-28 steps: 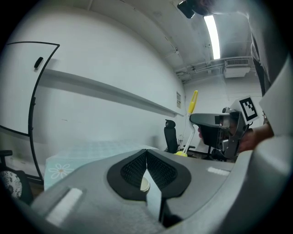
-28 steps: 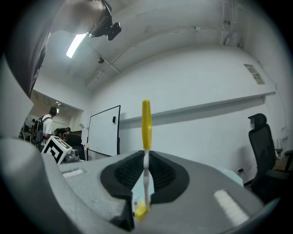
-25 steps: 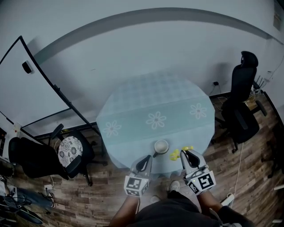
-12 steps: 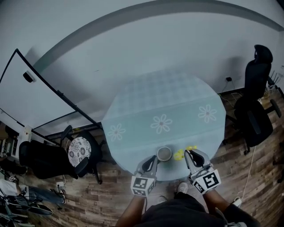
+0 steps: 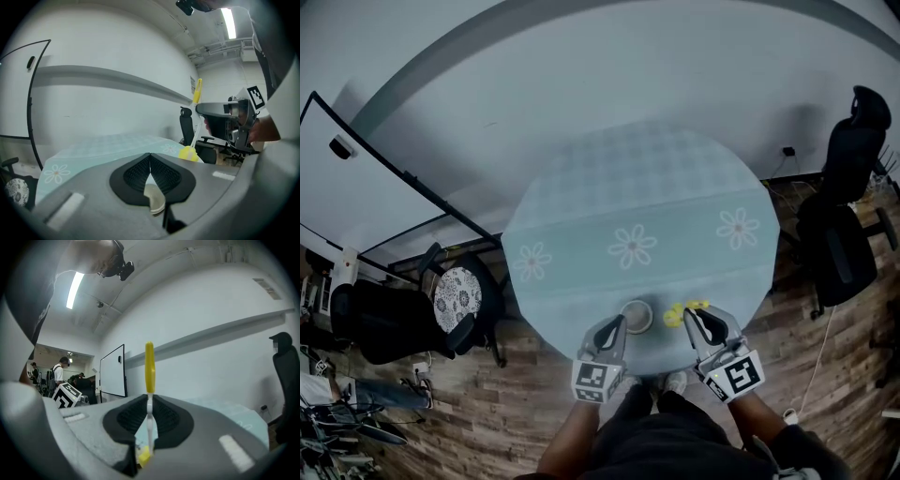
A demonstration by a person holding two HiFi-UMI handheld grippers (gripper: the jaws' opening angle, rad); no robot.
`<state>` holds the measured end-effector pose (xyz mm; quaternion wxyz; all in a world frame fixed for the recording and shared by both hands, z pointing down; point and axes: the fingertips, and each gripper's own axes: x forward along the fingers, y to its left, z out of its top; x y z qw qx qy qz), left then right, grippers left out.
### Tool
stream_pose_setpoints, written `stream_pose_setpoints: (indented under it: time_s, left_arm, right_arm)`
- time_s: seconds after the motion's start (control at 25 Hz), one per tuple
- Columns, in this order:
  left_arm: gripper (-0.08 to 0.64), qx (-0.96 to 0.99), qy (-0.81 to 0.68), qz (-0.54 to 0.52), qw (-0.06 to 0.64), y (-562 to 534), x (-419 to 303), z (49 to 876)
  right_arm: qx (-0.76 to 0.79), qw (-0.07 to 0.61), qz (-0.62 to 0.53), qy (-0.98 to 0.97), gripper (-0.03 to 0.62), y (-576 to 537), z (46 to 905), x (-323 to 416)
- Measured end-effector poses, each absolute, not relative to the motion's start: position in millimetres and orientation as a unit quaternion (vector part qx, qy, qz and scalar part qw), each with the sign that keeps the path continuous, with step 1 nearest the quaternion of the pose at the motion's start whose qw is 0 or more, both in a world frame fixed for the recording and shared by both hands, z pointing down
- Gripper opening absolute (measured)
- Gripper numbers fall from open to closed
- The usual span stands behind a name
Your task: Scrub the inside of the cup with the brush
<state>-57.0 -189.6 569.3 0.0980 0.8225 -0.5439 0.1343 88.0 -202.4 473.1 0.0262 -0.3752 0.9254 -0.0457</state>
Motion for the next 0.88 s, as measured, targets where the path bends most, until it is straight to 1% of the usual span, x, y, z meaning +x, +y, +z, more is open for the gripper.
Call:
stream_pose_setpoints:
  time_s: [0.36,0.56,0.6,0.64,0.76,0.8,0.88]
  left_arm:
    - [0.006,0.829,-0.528,0.149,0.111,-200,-73,602]
    - [0.012,0.847,-0.502,0.137,0.111,-199,-75,616]
    - [0.081,0.85,-0.495,0.142,0.112,-199,-75,621]
    - [0.181,0.852,-0.49,0.149,0.11,-200,-76,627]
    - [0.327,0.853,-0.481,0.173,0.104,-201,-78,650]
    - [0.365,0.854,-0.476,0.186,0.101,-201,-77,661]
    - [0.465,0.854,-0.464,0.213,0.094,-202,-75,681]
  right_arm:
    - [-0.378,0.004,-0.032,0.925,0.037,-210,486,59]
    - [-0.38,0.0,-0.019,0.925,0.037,-212,495,50]
    - [-0.38,-0.002,-0.02,0.925,0.037,-212,497,47]
    - [-0.38,-0.006,-0.023,0.925,0.037,-213,501,44]
    - [-0.385,-0.021,-0.032,0.922,0.037,-215,513,39]
    - [-0.388,-0.02,-0.033,0.921,0.037,-216,516,39]
    - [-0.395,-0.008,-0.034,0.918,0.037,-219,519,38]
